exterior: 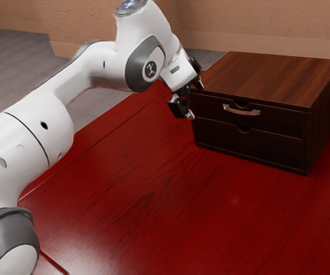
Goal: Pull the drawer handle with one arm to open the drawer
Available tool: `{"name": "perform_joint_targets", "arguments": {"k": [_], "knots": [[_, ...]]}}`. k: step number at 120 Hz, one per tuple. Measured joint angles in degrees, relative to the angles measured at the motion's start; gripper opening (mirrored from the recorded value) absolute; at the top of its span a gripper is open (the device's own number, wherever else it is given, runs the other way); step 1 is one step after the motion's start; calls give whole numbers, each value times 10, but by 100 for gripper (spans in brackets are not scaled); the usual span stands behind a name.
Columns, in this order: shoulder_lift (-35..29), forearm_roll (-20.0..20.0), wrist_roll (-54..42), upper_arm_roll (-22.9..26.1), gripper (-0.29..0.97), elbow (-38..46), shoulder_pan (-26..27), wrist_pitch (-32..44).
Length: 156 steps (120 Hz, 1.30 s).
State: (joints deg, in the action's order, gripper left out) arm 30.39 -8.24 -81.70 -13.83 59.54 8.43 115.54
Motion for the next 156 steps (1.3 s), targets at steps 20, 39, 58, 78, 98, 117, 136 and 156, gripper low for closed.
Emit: {"name": "perform_joint_targets", "arguments": {"k": [20,39,58,78,98,117,136,156], "knots": [[6,1,-20,18,68,0,8,12],[22,0,-34,22,68,-6,4,22],[29,1,-44,43,68,-6,8,31],[37,1,-52,47,68,-6,8,38],[42,2,-58,64,68,-6,8,46],[41,3,-63,67,69,13,4,53],[37,15,-66,68,68,27,7,61],[13,19,-68,66,68,75,21,71]]}}
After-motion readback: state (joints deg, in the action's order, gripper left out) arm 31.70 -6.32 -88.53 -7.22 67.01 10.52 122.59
